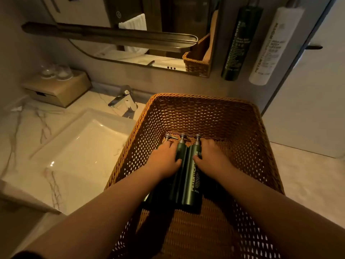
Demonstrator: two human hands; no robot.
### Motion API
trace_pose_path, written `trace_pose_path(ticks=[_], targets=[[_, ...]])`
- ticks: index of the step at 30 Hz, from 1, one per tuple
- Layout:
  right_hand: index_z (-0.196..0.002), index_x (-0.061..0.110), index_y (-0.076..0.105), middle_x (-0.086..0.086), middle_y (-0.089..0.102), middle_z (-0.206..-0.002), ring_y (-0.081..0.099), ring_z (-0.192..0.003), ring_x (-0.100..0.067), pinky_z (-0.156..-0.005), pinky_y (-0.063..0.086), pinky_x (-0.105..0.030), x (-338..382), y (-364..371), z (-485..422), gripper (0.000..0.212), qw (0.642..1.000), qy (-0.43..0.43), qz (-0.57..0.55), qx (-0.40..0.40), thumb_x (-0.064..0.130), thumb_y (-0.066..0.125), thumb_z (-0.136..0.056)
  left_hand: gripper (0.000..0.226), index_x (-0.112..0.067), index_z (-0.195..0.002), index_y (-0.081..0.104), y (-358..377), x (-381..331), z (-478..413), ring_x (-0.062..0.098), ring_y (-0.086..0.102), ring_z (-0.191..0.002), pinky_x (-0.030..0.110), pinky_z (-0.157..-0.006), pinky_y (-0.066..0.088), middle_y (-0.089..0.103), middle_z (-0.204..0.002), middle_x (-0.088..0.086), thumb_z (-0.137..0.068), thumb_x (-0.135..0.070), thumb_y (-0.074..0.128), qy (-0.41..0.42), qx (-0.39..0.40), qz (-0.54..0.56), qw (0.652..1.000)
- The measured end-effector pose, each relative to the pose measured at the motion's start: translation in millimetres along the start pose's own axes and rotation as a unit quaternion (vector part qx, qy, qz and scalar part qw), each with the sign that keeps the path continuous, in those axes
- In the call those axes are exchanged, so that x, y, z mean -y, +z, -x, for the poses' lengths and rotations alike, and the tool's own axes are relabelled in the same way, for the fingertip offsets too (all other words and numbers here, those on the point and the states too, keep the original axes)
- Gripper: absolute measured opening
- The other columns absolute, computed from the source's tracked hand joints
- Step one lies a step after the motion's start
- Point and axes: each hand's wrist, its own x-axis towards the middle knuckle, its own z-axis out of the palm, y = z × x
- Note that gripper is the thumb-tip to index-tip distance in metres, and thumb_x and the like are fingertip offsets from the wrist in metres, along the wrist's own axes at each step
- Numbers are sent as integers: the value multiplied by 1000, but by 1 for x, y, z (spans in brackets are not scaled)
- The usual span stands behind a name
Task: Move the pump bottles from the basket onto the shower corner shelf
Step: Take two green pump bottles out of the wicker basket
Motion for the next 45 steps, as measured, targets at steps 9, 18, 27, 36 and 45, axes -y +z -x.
trace_pose_path(ticks=[9, 18, 27, 36, 45], targets=[[-142, 16, 29, -8, 37, -140, 42, -125, -26, -100, 42, -40, -3, 22, -17, 66, 999, 32, 0, 8, 35, 59, -87, 73, -19, -149, 17, 18, 14, -19, 24, 29, -132, 47, -109, 24, 35, -142, 7, -88, -40, 52, -4, 15, -34, 999], [-143, 18, 31, -6, 43, -137, 42, -125, -24, -104, 37, -40, -8, 30, -14, 69, 999, 41, 34, -4, 42, 59, -84, 79, -23, -151, 4, 29, 12, -23, 27, 4, -143, 53, -113, 5, 23, -152, 10, -88, -47, 44, -25, 66, -39, 997], [-140, 19, 34, -5, 45, -134, 43, -123, -24, -101, 37, -39, -9, 32, -18, 70, 997, 67, 29, -6, 40, 64, -80, 84, -14, -151, 1, 31, 5, -18, 30, -3, -143, 47, -113, -5, 14, -155, 15, -88, -48, 45, -13, 70, -51, 996], [-137, 17, 35, -5, 43, -135, 44, -124, -25, -104, 34, -41, -15, 25, -18, 73, 994, 106, 39, 6, 41, 66, -76, 89, -8, -150, 5, 32, -5, -9, 33, 18, -138, 39, -113, 14, 26, -147, 19, -85, -45, 54, 16, 78, -29, 996], [-134, 16, 35, -8, 43, -132, 45, -120, -26, -99, 40, -39, -13, 27, -18, 74, 994, 95, 57, -5, 41, 71, -74, 98, -14, -150, -3, 31, -15, -7, 35, 37, -129, 40, -103, 37, 11, -152, 16, -83, -27, 66, -34, 126, 86, 988]])
